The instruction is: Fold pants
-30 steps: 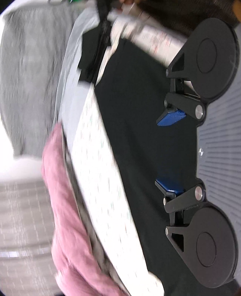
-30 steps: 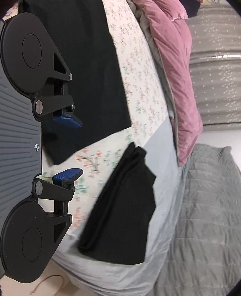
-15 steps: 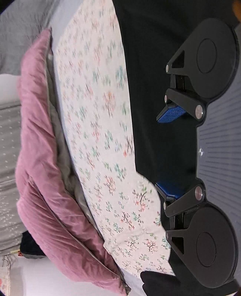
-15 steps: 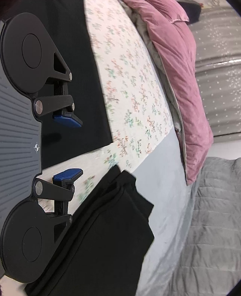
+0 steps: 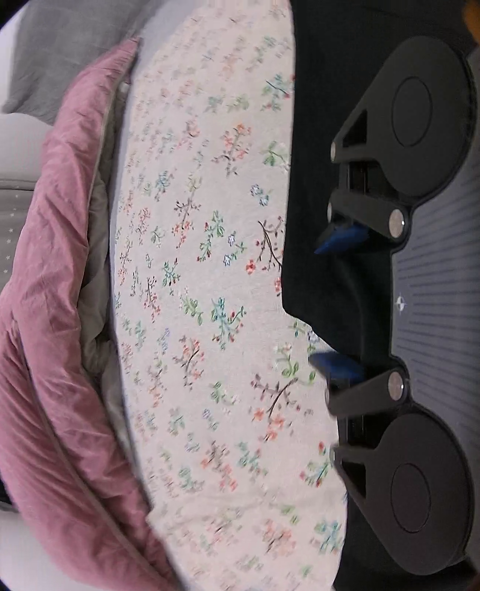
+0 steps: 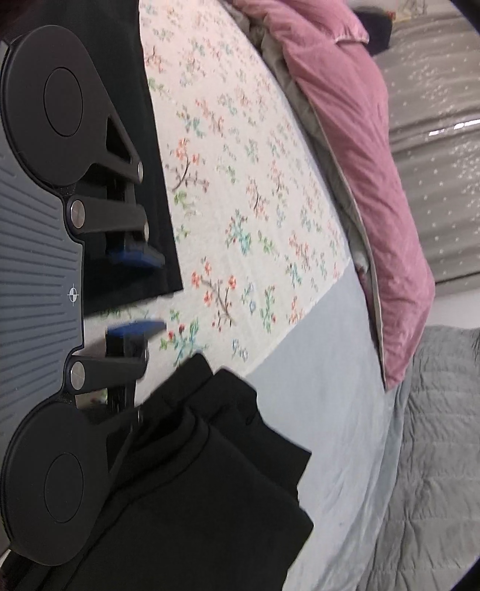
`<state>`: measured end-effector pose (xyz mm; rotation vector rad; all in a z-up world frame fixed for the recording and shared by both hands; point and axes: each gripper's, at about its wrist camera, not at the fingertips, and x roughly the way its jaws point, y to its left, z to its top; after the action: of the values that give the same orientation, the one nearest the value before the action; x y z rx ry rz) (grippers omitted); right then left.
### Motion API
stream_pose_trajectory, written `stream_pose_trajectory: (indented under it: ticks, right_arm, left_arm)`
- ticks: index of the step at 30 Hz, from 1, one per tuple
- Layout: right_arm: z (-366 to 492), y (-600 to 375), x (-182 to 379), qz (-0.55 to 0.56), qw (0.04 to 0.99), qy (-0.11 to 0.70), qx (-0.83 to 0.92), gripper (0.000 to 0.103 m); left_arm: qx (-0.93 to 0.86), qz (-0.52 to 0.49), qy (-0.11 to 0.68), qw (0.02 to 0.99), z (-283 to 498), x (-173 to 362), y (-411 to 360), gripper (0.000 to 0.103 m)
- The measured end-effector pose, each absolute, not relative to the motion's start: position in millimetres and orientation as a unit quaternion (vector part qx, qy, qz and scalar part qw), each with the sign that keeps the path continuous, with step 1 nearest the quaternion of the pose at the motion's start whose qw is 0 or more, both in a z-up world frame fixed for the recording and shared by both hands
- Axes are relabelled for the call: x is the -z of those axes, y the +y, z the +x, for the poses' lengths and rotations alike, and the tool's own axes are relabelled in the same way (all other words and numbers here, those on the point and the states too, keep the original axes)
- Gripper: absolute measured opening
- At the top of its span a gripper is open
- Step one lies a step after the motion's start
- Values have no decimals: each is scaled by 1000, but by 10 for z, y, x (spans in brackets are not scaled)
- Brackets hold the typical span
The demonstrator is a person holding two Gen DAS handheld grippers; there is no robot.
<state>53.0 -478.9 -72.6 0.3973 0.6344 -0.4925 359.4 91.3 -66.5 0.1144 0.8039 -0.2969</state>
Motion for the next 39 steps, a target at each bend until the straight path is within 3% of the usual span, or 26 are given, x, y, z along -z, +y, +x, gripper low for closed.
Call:
stream_pose_trajectory:
  ticks: [1,2,5,11,16,19,26,28,39]
  right_arm:
    - [535,-4767,716,189,903,305,237,8]
    - [539,-4749,707,182,904,303,241,6]
    - [544,-4712,687,173,904,296,257,1]
    - [579,-4628,645,134,908,280,281,0]
    - [657,-4707,738,137,905,288,282,0]
    - [570,-4810,758,170,898,284,290,20]
    - [458,-5086,806,253,900,269,230,34]
    - [447,-5121,799,264,904,263,212,45]
    - [311,-5162,610,284,910,227,197,51]
  left_arm:
    - [146,39,395,906,3621,674,940,64]
    - [147,30,396,906,3635,678,949,49]
    - [144,17,392,908,3611,656,924,36]
    - [117,-32,328,937,3454,575,1032,34]
    - [89,-18,338,937,3477,676,966,34]
    - [86,-5,345,934,3507,715,940,34]
    - [87,2,350,933,3530,714,945,34]
    - [86,4,351,933,3526,719,935,35]
    - [85,16,350,933,3524,742,913,35]
